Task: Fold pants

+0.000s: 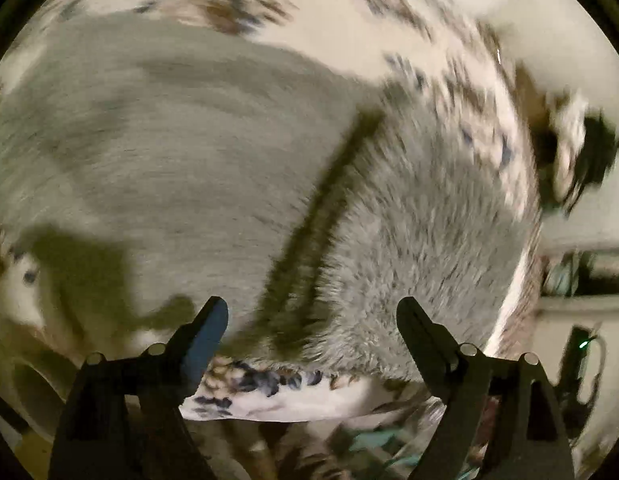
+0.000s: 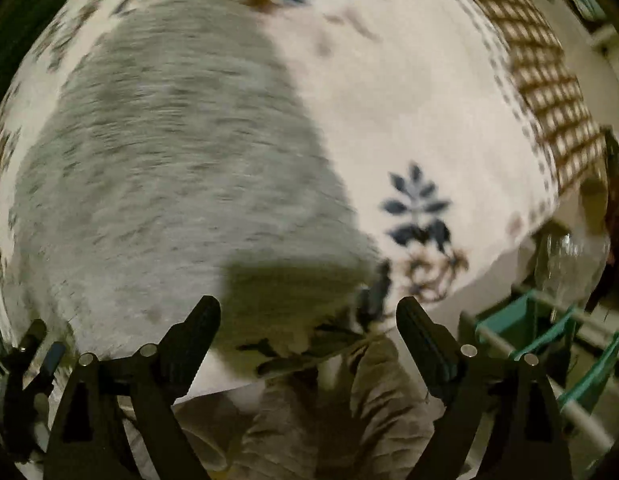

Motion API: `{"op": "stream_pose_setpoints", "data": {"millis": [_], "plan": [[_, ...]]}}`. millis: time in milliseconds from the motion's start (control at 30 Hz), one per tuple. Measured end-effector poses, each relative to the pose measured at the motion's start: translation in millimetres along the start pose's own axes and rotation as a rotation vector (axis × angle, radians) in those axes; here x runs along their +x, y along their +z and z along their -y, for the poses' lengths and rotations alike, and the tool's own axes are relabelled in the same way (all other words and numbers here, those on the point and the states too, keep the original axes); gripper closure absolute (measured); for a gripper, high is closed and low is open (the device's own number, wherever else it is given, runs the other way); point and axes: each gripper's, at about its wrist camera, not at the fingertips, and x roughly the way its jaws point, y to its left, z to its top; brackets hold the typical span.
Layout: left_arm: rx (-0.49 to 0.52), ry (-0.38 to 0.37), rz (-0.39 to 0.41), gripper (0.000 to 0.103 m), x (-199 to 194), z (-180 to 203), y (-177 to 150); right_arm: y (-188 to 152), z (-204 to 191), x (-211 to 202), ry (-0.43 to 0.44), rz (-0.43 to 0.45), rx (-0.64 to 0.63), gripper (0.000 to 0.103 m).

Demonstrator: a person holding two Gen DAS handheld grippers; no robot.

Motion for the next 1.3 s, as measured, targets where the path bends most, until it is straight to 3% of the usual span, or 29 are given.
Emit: {"op": "stream_pose_setpoints", "data": {"millis": [133,267,433,700,733,767,800,833,1100,1300], "plan": [[-0.270,-0.033,0.142,0.011,-32,-71,-12,6,-51,1,0.011,0.004,-0.104,0.011],[-0.497,-0.014,0.242,0.012,-40,-136,-16,15,-103,7,0.014,0.010,-0.187,0.011],[-0.566,-0.019,0.375,0.012,-49,-177,11,21,-143,19,0.007,0.003,-0.243,0.011],[-0.532,-0.039,0.385,0.014,-26,-212,61,26,-174,27,-0.022,-0.014,-0.306,0.011],[-0.517,-0.053,0.395,0.021,-26,-214,65,25,-173,28,-0.025,-0.017,-0.308,0.011],[-0.506,-0.055,0.411,0.051,-29,-213,64,23,-174,29,-0.029,-0.019,-0.307,0.011],[-0.486,-0.037,0.429,0.067,-34,-209,66,22,-173,30,-0.030,-0.021,-0.304,0.011],[-0.453,-0.031,0.461,0.071,-41,-201,65,19,-174,33,-0.029,-0.020,-0.301,0.011],[-0.213,0.013,0.598,0.077,-98,-122,49,3,-157,32,-0.010,0.004,-0.286,0.011],[0.013,-0.069,0.606,0.077,-136,-12,35,3,-111,8,0.029,0.045,-0.250,0.011]]}}
